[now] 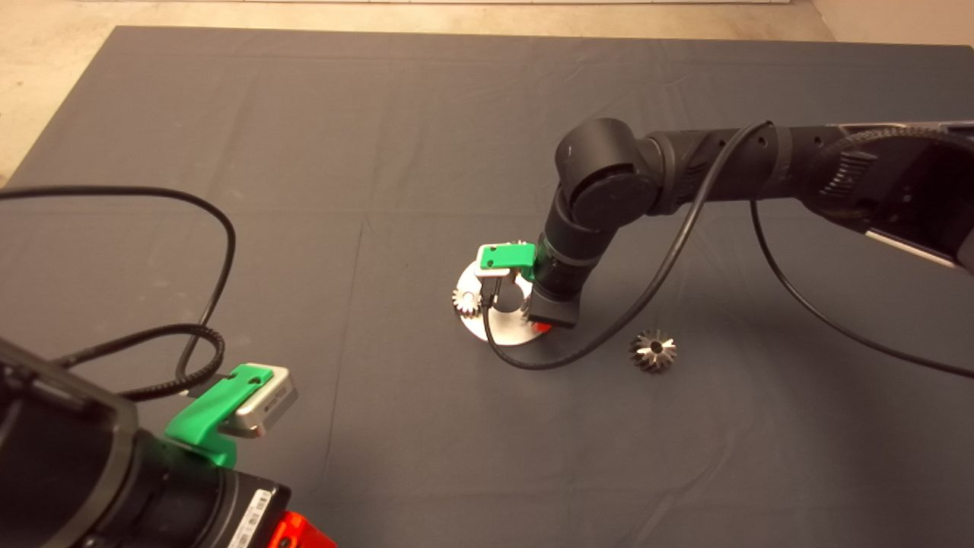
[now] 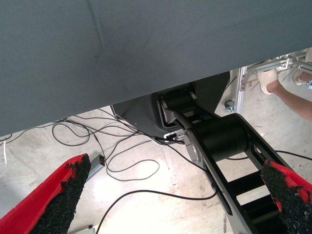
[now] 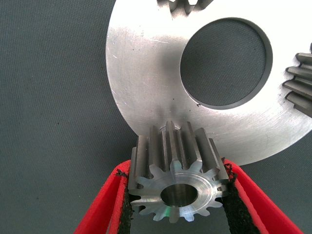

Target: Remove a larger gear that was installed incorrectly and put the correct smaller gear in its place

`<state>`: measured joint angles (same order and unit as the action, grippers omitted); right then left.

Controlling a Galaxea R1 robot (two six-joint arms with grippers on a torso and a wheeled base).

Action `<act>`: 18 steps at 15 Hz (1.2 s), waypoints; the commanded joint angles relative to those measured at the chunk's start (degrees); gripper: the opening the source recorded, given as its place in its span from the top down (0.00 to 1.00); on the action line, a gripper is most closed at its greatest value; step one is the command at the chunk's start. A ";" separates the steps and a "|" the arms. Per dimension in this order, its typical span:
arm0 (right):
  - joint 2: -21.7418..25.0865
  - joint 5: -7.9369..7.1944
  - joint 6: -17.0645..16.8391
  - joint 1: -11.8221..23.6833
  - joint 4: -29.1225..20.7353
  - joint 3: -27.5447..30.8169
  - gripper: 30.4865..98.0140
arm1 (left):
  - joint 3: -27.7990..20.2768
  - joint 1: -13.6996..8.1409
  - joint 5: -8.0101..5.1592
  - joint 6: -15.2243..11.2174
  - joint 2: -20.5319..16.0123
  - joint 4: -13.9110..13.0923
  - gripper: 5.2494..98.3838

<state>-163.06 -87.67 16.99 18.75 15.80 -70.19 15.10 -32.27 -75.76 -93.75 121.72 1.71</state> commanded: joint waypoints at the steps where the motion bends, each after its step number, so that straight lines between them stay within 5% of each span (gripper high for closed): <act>1: -0.82 -7.33 0.50 0.77 1.60 -0.02 0.83 | -0.88 -0.43 0.38 0.05 -0.29 -0.83 0.08; 18: -1.35 -7.33 0.58 -0.64 1.60 0.16 0.83 | -0.88 -0.43 0.35 0.05 -0.29 -0.83 0.08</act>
<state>-163.82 -88.70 17.23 18.57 16.23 -70.21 15.10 -32.27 -75.57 -93.75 121.70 1.71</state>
